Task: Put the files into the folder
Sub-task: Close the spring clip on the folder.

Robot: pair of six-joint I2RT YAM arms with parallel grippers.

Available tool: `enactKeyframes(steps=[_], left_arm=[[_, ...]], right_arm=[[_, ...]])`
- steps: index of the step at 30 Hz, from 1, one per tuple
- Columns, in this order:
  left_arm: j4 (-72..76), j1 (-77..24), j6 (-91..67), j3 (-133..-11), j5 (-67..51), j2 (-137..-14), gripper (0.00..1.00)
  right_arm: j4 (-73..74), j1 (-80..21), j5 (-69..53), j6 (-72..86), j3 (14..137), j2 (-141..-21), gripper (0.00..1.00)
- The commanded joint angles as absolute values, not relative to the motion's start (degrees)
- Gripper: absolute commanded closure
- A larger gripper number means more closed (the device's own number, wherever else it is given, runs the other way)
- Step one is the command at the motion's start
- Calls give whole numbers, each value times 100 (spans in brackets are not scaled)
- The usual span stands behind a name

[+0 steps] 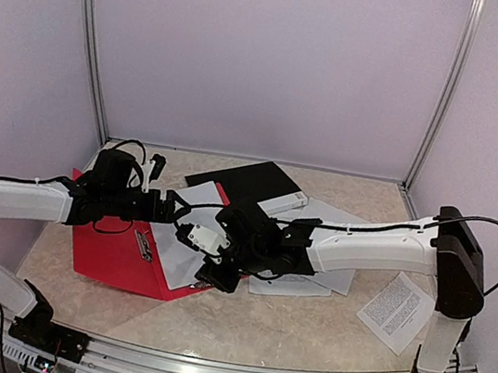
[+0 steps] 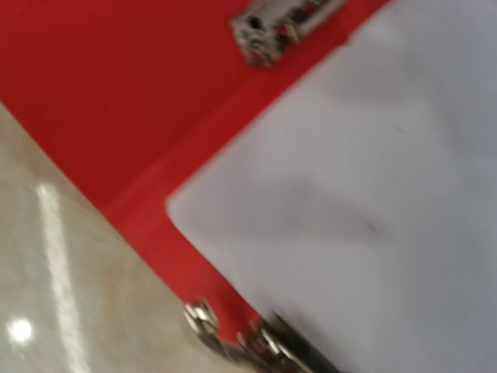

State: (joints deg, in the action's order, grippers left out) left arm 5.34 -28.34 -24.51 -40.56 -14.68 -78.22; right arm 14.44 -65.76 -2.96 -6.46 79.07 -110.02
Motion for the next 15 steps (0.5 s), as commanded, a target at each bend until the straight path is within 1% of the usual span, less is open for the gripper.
enactKeyframes(steps=[1,7,15], left_arm=[[661,-2830,-2281,-3957,-941,-7421,4],[508,-2707,-2578,-3957,-327,-7024,4],[227,-2170,-3063,-4052,-233,-6806,4]], right_arm=[[1856,-6816,-140,-741,8489,-11478,56],[2440,-6962,59,-925,9193,-12050,56],[2988,-6990,16,-1483,9716,-12445,53]])
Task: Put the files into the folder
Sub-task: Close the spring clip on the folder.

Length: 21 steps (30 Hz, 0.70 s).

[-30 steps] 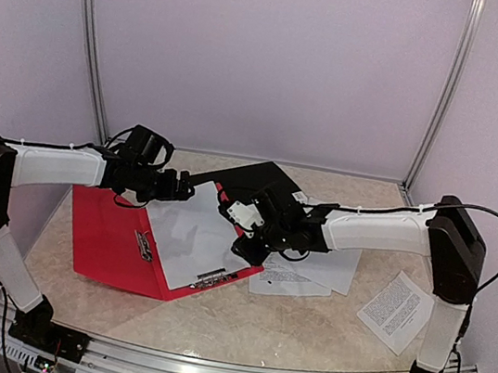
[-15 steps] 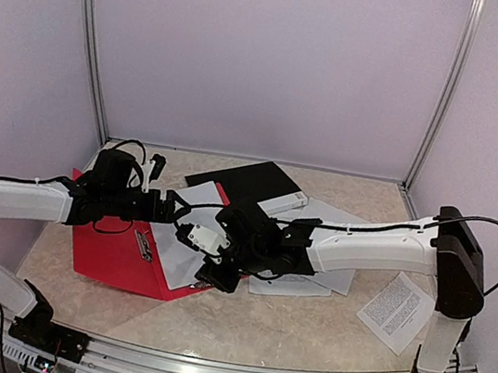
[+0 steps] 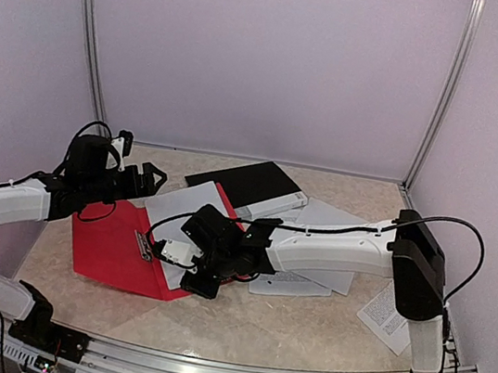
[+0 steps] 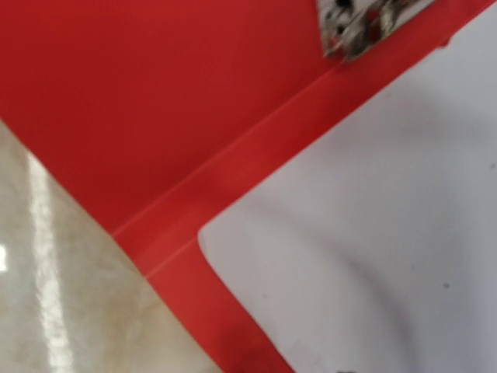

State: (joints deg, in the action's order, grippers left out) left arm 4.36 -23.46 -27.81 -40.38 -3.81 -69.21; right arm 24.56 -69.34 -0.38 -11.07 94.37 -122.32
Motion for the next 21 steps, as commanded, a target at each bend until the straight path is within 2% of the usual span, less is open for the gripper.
enactKeyframes(steps=[1,14,21], left_arm=[[224,-2144,-3085,-4047,-229,-6789,4],[116,-2063,-3130,-4032,-232,-6728,4],[86,-2062,-3084,-4092,-305,-6793,4]], right_arm=[[3049,-6995,-132,-1530,9753,-12479,53],[3317,-6994,-73,-2027,10227,-12930,54],[3397,-6988,-44,-2181,10379,-13068,59]])
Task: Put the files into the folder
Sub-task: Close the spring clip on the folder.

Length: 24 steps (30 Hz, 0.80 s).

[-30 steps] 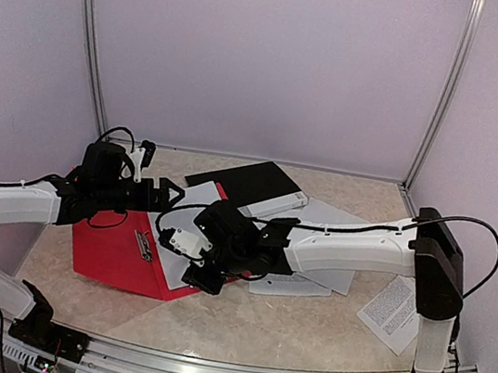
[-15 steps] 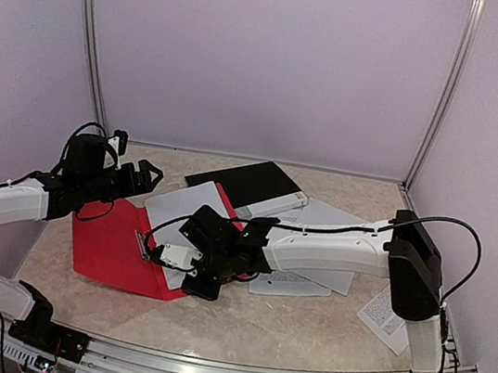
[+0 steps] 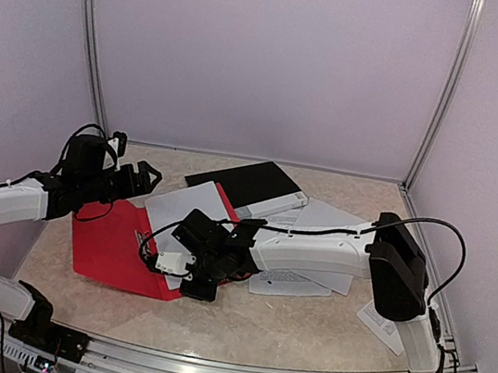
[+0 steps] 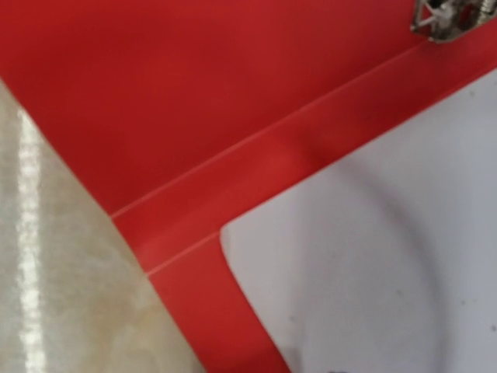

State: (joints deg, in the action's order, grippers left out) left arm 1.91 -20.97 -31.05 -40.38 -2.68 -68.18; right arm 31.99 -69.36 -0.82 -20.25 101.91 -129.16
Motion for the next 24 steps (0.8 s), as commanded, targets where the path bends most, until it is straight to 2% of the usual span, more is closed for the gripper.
enactKeyframes(steps=[1,14,24], left_arm=[[88,-2064,-3085,-4095,-307,-6800,4],[80,-2060,-3076,-4105,-338,-6882,4],[96,-2064,-3076,-4118,-388,-6923,4]], right_arm=[[3415,-6993,46,-2194,10380,-13076,60],[3453,-6979,219,-2254,10389,-12985,78],[3403,-6982,405,-2183,10237,-12718,83]])
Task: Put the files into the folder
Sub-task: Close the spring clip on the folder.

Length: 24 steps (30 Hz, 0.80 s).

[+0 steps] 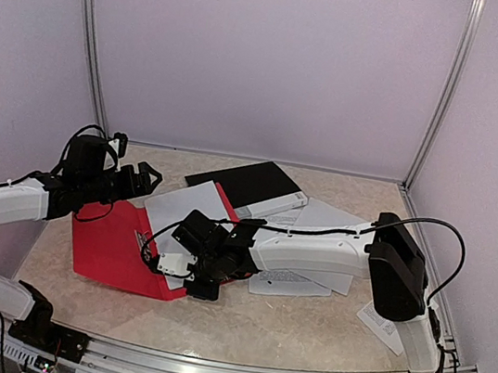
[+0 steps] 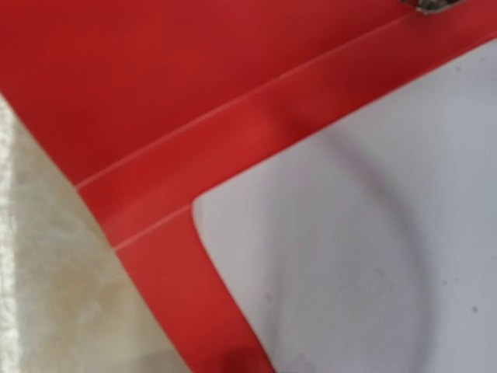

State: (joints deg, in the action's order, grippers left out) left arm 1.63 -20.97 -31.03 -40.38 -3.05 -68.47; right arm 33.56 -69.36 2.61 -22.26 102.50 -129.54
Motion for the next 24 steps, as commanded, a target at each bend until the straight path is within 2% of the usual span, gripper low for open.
enactKeyframes(steps=[1,24], left_arm=[[97,-2060,-3076,-4122,-399,-6930,4],[122,-2116,-3111,-4199,-432,-7048,4]], right_arm=[[3388,-6981,426,-2174,10213,-12685,83],[3215,-6969,836,-1852,9441,-11954,79]])
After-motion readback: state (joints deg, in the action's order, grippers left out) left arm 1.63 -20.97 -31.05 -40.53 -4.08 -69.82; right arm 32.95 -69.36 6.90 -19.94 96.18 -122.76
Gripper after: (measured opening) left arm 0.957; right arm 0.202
